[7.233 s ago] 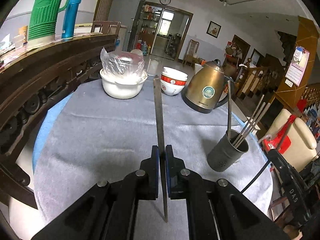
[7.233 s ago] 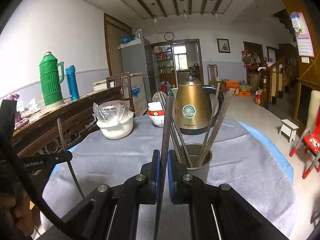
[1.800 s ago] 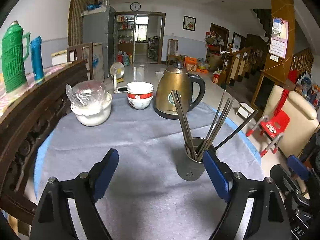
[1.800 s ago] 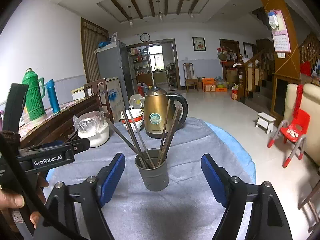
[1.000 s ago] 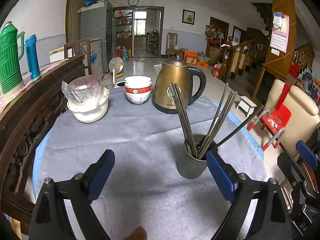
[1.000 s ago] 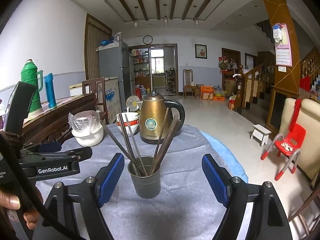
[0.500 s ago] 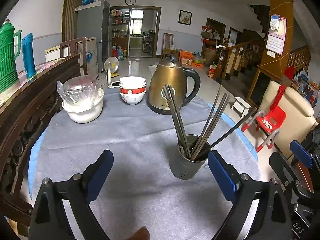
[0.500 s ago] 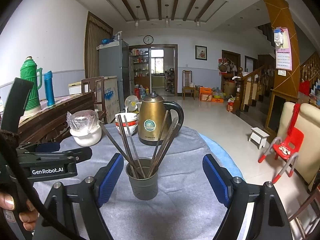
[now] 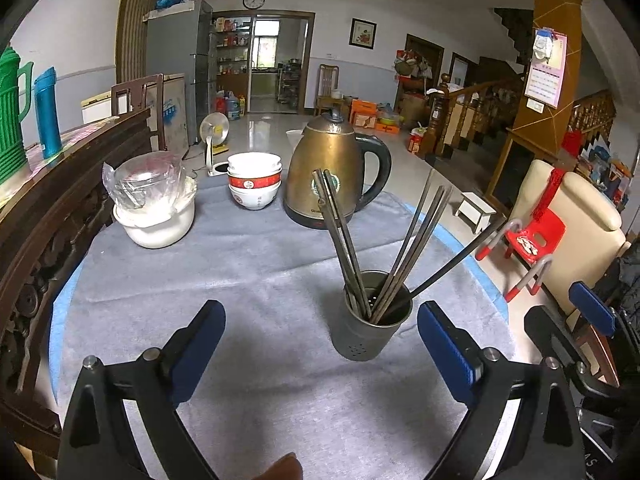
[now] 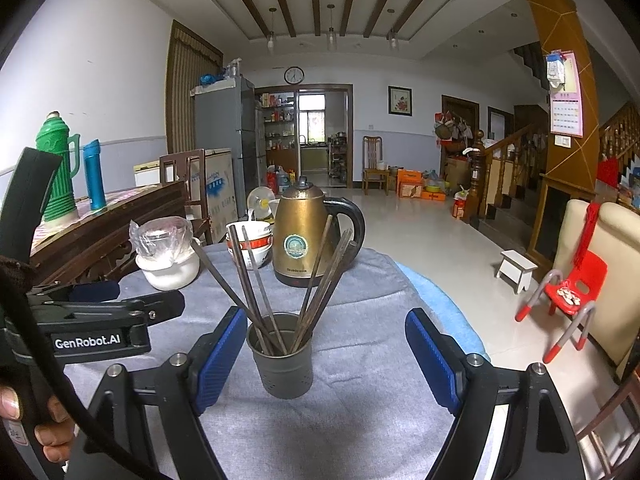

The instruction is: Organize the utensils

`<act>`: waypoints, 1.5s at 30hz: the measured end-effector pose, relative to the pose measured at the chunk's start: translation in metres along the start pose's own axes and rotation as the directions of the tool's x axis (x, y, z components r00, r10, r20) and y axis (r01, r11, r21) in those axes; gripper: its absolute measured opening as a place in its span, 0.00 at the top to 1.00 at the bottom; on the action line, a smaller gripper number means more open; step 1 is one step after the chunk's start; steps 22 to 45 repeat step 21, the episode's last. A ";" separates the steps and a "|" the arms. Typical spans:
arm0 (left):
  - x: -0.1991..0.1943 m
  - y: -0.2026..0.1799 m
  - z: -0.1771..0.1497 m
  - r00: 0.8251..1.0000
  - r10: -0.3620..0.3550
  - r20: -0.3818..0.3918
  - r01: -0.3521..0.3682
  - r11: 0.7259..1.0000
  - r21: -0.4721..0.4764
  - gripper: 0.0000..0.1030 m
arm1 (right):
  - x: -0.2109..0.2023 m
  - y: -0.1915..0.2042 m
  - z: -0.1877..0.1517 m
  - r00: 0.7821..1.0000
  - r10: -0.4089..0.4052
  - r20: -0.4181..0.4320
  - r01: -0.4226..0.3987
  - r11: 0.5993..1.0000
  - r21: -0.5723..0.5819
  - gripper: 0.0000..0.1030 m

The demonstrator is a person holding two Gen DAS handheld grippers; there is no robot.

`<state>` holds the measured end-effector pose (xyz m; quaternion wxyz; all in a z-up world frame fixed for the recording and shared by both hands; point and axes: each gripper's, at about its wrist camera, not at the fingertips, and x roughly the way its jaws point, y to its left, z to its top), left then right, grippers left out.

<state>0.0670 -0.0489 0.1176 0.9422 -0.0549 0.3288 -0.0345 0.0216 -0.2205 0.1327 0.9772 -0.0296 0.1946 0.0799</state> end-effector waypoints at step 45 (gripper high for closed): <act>0.002 -0.005 0.005 1.000 -0.022 0.017 0.022 1.000 0.015 0.04 | 0.008 -0.003 0.000 1.000 -0.006 -0.011 0.006 1.000 -0.003 0.19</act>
